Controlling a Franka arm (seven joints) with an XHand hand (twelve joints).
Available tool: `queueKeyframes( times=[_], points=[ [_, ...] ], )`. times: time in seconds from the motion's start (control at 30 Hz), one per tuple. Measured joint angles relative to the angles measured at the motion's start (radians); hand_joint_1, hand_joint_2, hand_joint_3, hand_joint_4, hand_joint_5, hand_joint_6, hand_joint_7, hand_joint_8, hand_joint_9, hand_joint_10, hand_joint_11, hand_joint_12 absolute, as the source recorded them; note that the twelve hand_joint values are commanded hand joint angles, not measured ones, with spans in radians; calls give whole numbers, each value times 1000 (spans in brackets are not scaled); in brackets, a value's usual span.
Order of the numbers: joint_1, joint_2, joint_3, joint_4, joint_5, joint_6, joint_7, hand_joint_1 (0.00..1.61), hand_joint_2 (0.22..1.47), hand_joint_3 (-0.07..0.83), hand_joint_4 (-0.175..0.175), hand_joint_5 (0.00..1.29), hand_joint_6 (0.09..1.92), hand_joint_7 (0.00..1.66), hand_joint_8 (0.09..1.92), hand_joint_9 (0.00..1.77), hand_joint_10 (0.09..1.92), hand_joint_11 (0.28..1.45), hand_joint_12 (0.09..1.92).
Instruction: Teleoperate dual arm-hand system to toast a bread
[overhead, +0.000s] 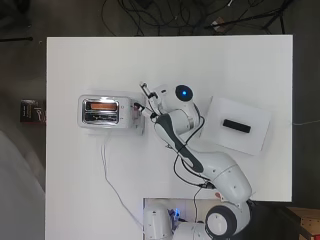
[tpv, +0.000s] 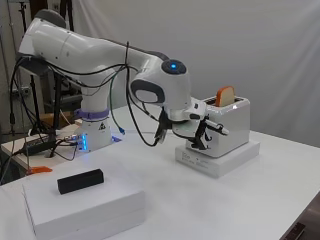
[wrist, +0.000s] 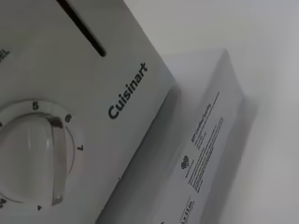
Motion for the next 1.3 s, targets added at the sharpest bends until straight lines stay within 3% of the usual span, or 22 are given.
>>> queueKeyframes(
  times=[0.17, 0.3, 0.53, 0.6, 0.67, 0.7, 0.77, 0.83, 1.03, 1.17, 1.2, 1.23, 1.3],
  points=[
    [12, -26, -50, -22, -22, 59, 56, 382, 1261, 9, -155, 327, 87, 1245, 1920, 1595, 1920, 1254, 1920],
    [17, -71, -108, -37, -33, 107, 77, 611, 1258, -3, -117, 358, 87, 1239, 1920, 1601, 1920, 1252, 1919],
    [56, -112, -170, -25, -33, 129, 37, 799, 1232, -5, -103, 354, 87, 1244, 1920, 1577, 1920, 1209, 1894],
    [63, -112, -167, -13, -31, 124, 35, 343, 1166, -13, -102, 349, 87, 1231, 1920, 1565, 1920, 1203, 1883],
    [53, -100, -127, -6, -35, 113, 47, 132, 1143, -3, -103, 335, 87, 1191, 1920, 1539, 1920, 1202, 1891],
    [44, -89, -94, -6, -40, 104, 54, 108, 1146, 1, -105, 319, 87, 1104, 1920, 1475, 1920, 1175, 1894],
    [19, -60, -8, 1, -45, 82, 75, 82, 1146, 0, -107, 316, 87, 905, 1920, 1269, 1920, 1014, 1899],
    [-16, -28, 101, 12, -41, 50, 86, 55, 1140, -1, -116, 345, 87, 910, 1920, 1266, 1920, 1003, 1914],
    [-251, 98, 531, 11, 14, -77, 128, 21, 1131, -2, -137, 338, 87, 851, 1920, 1119, 1920, 792, 1851],
    [-479, 186, 781, -10, 72, -159, 153, 1, 1142, 1, -86, 545, 87, 843, 1920, 1041, 1920, 676, 1740],
    [-520, 202, 815, -17, 82, -176, 154, 0, 1143, 0, -87, 531, 87, 798, 1920, 978, 1882, 619, 1607],
    [-557, 214, 844, -27, 91, -188, 156, 0, 1143, 0, -86, 502, 87, 741, 1776, 897, 1648, 571, 1295],
    [-631, 227, 896, -57, 108, -193, 162, 0, 1138, 0, -74, 450, 87, 699, 1266, 822, 926, 594, 541]
  ],
)
